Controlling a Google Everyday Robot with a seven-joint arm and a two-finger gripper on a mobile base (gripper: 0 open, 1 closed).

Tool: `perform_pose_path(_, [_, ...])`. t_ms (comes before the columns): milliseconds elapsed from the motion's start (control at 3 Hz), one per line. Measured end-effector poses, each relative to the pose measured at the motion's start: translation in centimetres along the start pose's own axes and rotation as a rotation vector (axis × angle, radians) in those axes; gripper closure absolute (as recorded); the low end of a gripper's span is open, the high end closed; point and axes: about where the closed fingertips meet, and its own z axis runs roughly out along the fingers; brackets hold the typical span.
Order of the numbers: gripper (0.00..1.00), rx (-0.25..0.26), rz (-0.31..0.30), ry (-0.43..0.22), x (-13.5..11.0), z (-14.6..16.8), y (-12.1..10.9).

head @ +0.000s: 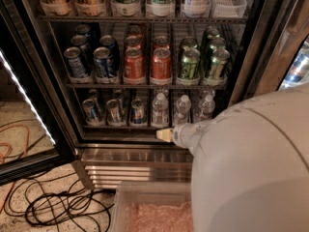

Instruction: Pick water bottle from bottom shelf of fridge

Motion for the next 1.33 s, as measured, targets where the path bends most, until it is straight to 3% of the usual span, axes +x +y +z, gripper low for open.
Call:
perform_pose_path(333, [0.22, 0.036, -0.013, -0.040, -1.5, 0.2, -0.8])
perform_pose_path(667, [0.21, 0.134, 0.012, -0.083, -2.6, 0.3, -3.7])
perform_pose_path(1000, [0.22, 0.210, 0.042, -0.105, -2.6, 0.2, -5.8])
perform_pose_path(1333, [0.21, 0.246, 0.066, -0.119, -2.5, 0.2, -6.7])
